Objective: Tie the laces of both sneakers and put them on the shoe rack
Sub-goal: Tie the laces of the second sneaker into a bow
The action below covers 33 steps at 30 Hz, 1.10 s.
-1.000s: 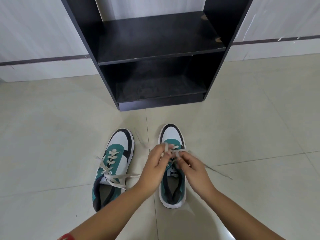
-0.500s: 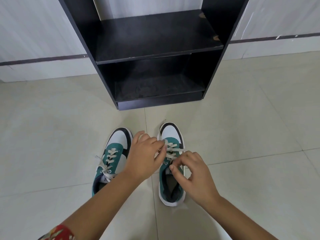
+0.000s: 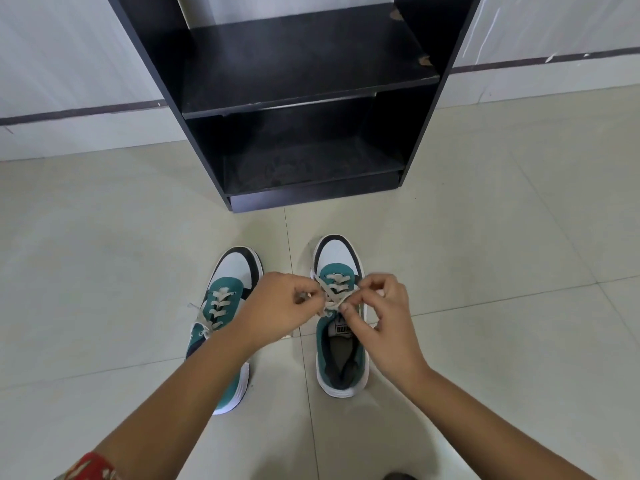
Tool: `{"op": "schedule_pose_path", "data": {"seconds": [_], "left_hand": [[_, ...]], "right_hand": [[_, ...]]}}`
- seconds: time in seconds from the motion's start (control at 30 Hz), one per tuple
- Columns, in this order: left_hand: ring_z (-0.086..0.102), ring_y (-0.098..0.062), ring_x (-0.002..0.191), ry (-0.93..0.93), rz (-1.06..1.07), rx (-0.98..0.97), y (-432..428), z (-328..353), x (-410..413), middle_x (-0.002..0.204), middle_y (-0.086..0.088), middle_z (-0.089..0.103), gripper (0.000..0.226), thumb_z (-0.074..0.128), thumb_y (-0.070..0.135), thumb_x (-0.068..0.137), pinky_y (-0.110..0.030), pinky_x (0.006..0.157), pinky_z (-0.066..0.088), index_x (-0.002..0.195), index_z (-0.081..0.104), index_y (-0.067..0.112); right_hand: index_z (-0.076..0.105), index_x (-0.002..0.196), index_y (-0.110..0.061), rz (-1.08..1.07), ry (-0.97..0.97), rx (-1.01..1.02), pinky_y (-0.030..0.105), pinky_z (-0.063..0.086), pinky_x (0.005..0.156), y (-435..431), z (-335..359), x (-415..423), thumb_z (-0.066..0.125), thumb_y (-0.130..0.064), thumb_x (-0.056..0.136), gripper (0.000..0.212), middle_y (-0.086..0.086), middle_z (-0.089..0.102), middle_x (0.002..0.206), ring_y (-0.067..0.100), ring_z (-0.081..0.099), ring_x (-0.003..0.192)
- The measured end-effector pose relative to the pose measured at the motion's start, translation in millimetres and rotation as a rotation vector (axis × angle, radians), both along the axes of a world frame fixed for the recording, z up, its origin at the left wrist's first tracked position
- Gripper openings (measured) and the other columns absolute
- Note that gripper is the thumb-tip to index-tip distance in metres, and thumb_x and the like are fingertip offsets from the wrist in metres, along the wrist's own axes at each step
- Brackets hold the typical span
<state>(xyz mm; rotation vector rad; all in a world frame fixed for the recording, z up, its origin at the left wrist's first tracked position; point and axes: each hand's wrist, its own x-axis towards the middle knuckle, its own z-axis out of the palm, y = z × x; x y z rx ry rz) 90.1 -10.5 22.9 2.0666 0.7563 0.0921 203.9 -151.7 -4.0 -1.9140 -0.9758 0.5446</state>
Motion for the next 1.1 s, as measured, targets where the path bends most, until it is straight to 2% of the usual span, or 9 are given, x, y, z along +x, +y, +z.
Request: {"op": "schedule_pose_path", "data": {"seconds": [0.13, 0.27, 0.4, 0.47, 0.53, 0.63, 0.7, 0.83, 1.1], "left_hand": [[0.03, -0.011, 0.04, -0.052, 0.231, 0.123, 0.2, -3.8, -10.4, 0.038, 0.004, 0.036, 0.036, 0.064, 0.035, 0.083, -0.021, 0.045, 0.027, 0.052, 0.049, 0.026], [0.039, -0.009, 0.046, 0.059, 0.323, 0.476, 2.6, -7.4, -18.8, 0.044, 0.006, 0.04, 0.031, 0.06, 0.03, 0.085, -0.023, 0.047, 0.031, 0.06, 0.054, 0.012], [0.054, -0.023, 0.062, 0.489, 0.099, 0.626, 11.6, -20.2, -27.7, 0.068, -0.002, 0.061, 0.013, 0.053, 0.022, 0.083, -0.025, 0.053, 0.032, 0.076, 0.056, 0.011], [0.062, -0.025, 0.078, 0.736, -0.063, 0.617, 10.0, -23.7, -29.4, 0.089, -0.005, 0.066, 0.015, 0.051, 0.017, 0.082, -0.027, 0.06, 0.036, 0.095, 0.057, 0.011], [0.061, -0.025, 0.092, 0.793, -0.16, 0.646, 3.4, -31.5, -29.0, 0.103, -0.005, 0.063, 0.027, 0.051, 0.013, 0.081, -0.032, 0.069, 0.041, 0.108, 0.054, 0.014], [0.053, -0.022, 0.112, 0.544, -0.161, 0.548, -6.3, -45.1, -24.8, 0.127, -0.001, 0.054, 0.04, 0.05, 0.019, 0.086, -0.038, 0.095, 0.041, 0.126, 0.05, 0.025], [0.052, -0.018, 0.117, 0.323, -0.076, 0.315, -11.5, -49.7, -20.6, 0.133, 0.004, 0.052, 0.038, 0.046, 0.02, 0.091, -0.037, 0.098, 0.043, 0.129, 0.05, 0.027], [0.056, -0.014, 0.11, 0.081, 0.069, 0.2, -21.5, -51.3, -11.9, 0.12, 0.005, 0.061, 0.022, 0.054, 0.025, 0.09, -0.036, 0.095, 0.046, 0.111, 0.062, 0.022], [0.058, -0.012, 0.066, 0.063, 0.156, 0.406, -22.6, -47.9, -27.2, 0.077, 0.008, 0.066, 0.002, 0.061, 0.02, 0.083, -0.029, 0.068, 0.045, 0.081, 0.061, 0.02]], "right_hand": [[0.062, 0.058, -0.024, -0.069, 0.254, 0.091, 0.003, 0.033, 0.086, -0.7, 18.9, 17.3, 0.057, -0.014, 0.086, 0.031, -0.01, 0.055, 0.109, -0.003, 0.047, 0.107], [0.055, 0.047, -0.018, -0.166, 0.43, 0.069, 0.02, 0.045, 0.065, -2.7, 34.7, 46.5, 0.057, -0.017, 0.09, 0.043, 0.0, 0.056, 0.054, 0.008, 0.055, 0.054], [0.047, 0.06, -0.017, -0.089, -0.102, -0.366, 0.028, 0.031, 0.051, -12.9, 33.3, 66.2, 0.055, -0.044, 0.085, 0.038, -0.003, 0.045, 0.05, 0.017, 0.045, 0.05], [0.057, 0.076, -0.022, 0.016, -0.464, -0.676, 0.029, 0.036, 0.056, -17.9, 26.4, 67.1, 0.048, -0.051, 0.086, 0.032, 0.0, 0.06, 0.067, 0.024, 0.061, 0.07], [0.06, 0.094, -0.023, 0.16, -0.534, -0.962, 0.029, 0.039, 0.065, -21.8, 12.6, 61.6, 0.044, -0.05, 0.088, 0.032, 0.003, 0.067, 0.093, 0.026, 0.063, 0.09], [0.056, 0.113, -0.023, 0.317, -0.579, -1.108, 0.034, 0.038, 0.083, -28.5, -8.4, 46.4, 0.041, -0.035, 0.09, 0.03, 0.002, 0.062, 0.118, 0.025, 0.055, 0.111], [0.053, 0.121, -0.023, 0.308, -0.573, -0.885, 0.037, 0.038, 0.091, -26.3, -14.8, 37.1, 0.038, -0.029, 0.092, 0.033, 0.002, 0.061, 0.121, 0.026, 0.052, 0.114], [0.06, 0.107, -0.02, 0.229, -0.437, -0.523, 0.035, 0.046, 0.081, -6.2, -12.5, 25.4, 0.042, -0.042, 0.092, 0.032, 0.0, 0.067, 0.105, 0.024, 0.06, 0.097], [0.062, 0.086, -0.024, 0.143, -0.455, -0.591, 0.028, 0.041, 0.06, -15.2, 4.5, 48.8, 0.051, -0.037, 0.088, 0.017, -0.005, 0.072, 0.087, 0.022, 0.065, 0.082]]}}
